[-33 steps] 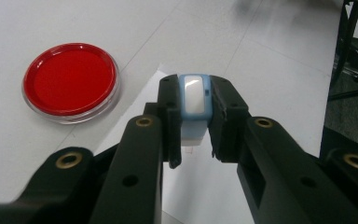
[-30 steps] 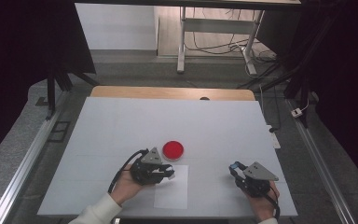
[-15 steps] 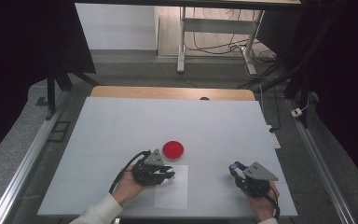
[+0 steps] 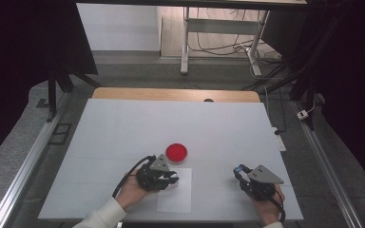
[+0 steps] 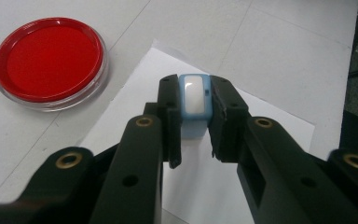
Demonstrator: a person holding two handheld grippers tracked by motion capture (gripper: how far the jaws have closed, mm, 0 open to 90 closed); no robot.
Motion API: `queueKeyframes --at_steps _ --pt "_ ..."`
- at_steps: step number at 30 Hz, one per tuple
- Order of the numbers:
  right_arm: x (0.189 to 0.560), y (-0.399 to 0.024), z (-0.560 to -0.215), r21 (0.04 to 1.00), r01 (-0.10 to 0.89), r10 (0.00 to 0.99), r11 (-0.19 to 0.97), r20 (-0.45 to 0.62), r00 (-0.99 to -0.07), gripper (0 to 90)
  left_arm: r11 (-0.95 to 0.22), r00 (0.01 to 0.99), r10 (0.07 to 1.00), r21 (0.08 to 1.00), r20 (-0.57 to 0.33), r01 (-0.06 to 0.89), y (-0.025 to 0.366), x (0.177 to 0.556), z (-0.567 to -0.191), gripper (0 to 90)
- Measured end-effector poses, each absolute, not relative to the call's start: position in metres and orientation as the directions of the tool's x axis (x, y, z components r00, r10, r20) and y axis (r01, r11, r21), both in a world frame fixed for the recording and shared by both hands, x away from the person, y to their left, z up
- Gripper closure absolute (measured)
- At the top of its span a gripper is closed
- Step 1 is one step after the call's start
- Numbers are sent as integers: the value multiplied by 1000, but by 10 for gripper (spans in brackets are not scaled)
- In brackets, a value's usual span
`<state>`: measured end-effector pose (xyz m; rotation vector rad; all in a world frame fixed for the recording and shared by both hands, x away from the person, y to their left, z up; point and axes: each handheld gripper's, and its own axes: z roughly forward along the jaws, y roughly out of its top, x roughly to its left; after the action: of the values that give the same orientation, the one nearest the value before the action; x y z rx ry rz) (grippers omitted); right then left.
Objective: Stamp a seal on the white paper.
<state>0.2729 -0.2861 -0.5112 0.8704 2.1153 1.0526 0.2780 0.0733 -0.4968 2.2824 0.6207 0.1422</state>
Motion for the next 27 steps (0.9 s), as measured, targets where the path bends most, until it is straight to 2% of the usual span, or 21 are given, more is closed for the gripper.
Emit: queueKeyframes --at_steps 27 --pt "273 -286 -512 835 283 768 472 -232 -596 650 -621 880 471 685 -63 381 69 276 -501 755"
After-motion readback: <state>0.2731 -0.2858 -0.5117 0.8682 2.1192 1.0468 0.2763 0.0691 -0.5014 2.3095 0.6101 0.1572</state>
